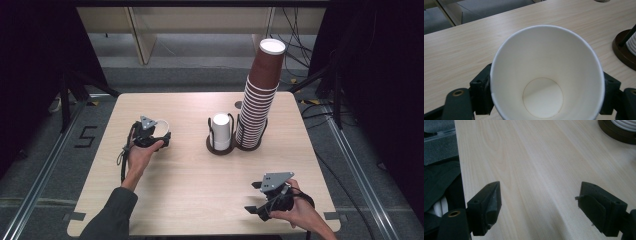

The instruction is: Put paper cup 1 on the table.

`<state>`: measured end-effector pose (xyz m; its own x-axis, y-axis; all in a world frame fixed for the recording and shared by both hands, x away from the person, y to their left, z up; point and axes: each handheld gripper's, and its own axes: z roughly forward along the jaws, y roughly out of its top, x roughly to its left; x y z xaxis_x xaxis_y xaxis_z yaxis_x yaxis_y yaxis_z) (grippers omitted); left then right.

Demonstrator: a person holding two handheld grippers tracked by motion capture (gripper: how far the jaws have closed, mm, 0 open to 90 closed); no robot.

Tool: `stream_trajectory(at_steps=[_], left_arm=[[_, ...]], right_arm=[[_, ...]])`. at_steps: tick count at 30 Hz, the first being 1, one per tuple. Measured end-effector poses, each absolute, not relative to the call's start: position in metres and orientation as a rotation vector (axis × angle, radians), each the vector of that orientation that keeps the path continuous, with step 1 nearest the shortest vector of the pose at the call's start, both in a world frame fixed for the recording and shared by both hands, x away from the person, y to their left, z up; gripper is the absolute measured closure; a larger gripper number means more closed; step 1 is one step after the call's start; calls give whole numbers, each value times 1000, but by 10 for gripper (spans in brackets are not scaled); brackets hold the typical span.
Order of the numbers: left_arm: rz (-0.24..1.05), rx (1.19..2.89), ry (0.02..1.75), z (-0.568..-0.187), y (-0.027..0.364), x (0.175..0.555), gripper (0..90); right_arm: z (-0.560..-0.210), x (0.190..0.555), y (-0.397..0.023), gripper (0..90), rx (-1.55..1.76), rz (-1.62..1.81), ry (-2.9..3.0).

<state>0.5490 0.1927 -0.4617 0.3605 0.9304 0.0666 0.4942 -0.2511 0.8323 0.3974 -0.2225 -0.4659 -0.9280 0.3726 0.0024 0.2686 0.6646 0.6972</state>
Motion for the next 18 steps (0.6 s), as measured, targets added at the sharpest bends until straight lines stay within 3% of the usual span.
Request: stream_trajectory(at_steps=[6, 10, 18], left_arm=[[736, 1926, 1256, -469, 195, 555, 195], [717, 1857, 1272, -472, 195, 557, 148], [695, 1864, 1237, -477, 198, 554, 147]], right_arm=[[-466, 396, -222, 193, 536, 1122, 2747], [-466, 396, -222, 193, 533, 1122, 2747], [-466, 396, -222, 192, 533, 1121, 2751]])
